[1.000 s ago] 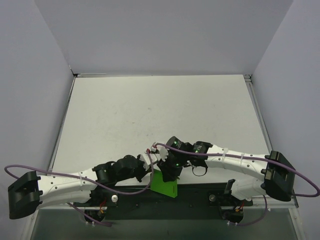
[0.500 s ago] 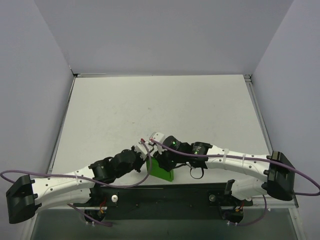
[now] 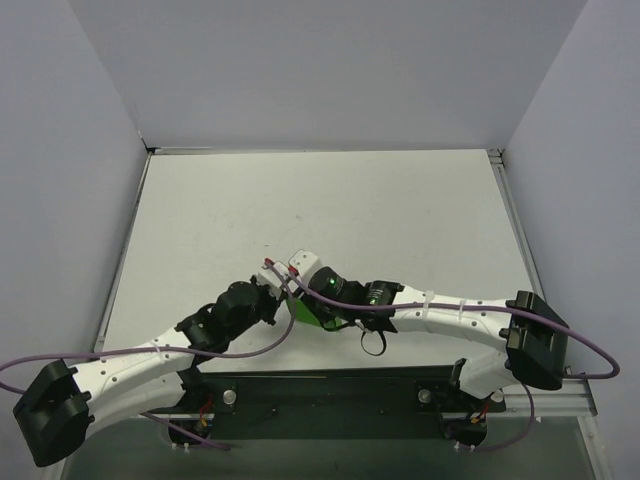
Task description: Fold the paper box
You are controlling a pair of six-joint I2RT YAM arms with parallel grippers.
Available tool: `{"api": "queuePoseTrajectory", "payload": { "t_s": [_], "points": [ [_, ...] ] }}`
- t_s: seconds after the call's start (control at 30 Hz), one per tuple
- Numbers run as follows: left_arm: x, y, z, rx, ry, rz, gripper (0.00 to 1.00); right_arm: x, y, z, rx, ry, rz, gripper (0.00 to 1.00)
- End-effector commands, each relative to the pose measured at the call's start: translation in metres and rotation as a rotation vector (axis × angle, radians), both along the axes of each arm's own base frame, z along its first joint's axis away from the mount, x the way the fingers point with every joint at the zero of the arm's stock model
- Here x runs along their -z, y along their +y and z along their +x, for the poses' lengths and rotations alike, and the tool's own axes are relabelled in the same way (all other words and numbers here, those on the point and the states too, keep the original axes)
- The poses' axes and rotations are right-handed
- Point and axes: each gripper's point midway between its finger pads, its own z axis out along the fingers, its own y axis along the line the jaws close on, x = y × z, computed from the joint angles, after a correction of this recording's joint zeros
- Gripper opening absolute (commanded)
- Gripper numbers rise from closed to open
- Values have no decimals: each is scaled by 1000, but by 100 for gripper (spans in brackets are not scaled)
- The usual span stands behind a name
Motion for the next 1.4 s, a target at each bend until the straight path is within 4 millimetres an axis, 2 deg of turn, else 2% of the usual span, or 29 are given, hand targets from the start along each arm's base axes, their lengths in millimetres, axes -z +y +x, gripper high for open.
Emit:
{"api": "queuePoseTrajectory", "payload": {
  "t_s": [0.0,0.1,0.13,0.23,0.37,0.5,0.57,0.67,0.7,0.77,0.83,0.87,0.93,0.97,1.03,1.07,1.17,1.3,1.37],
  "points": [
    [-73,-37,9,74,-74,-327,0,26,-29,7,-61,-141,-230,1],
    [-71,-35,15,53,-52,-353,0,29,-29,10,-57,-166,-232,1],
    [-71,-35,17,50,-45,-365,0,27,-24,13,-53,-177,-210,1],
    [-84,-35,24,24,-33,-412,0,33,-22,12,-60,-176,-219,1],
    [-96,-42,24,52,-8,-417,0,41,-21,9,-64,-180,-226,0],
    [-88,-41,20,79,-5,-376,0,43,-21,8,-61,-178,-213,0],
    [-82,-33,17,74,-8,-370,0,43,-19,5,-72,-164,-200,1],
    [-80,-15,20,8,-7,-380,17,39,-19,1,-92,-149,-178,1],
    [-84,-9,18,-14,-18,-398,41,36,-19,-2,-98,-145,-166,1],
    [-84,-1,16,-48,-6,-418,58,34,-19,-6,-116,-125,-147,1],
    [-94,9,14,-87,-30,-451,73,31,-22,-9,-126,-112,-136,1],
    [-91,15,13,-117,-13,-453,75,31,-22,-12,-140,-95,-128,1],
    [-101,24,11,-153,-26,-478,82,26,-26,-16,-149,-74,-113,1],
    [-96,31,10,-197,-1,-470,83,24,-27,-17,-151,-65,-99,0],
    [-101,36,3,-194,1,-481,85,15,-31,-26,-185,-25,-73,0],
    [-100,33,-4,-166,27,-486,87,11,-32,-29,-193,-15,-60,0],
    [-116,19,-26,-29,31,-553,89,-8,-40,-42,-237,41,-1,0],
    [-149,-1,-55,177,37,-609,90,-49,-49,-52,-280,65,138,0],
    [-167,-6,-70,274,38,-597,91,-61,-52,-61,-312,87,168,0]
  ]
}}
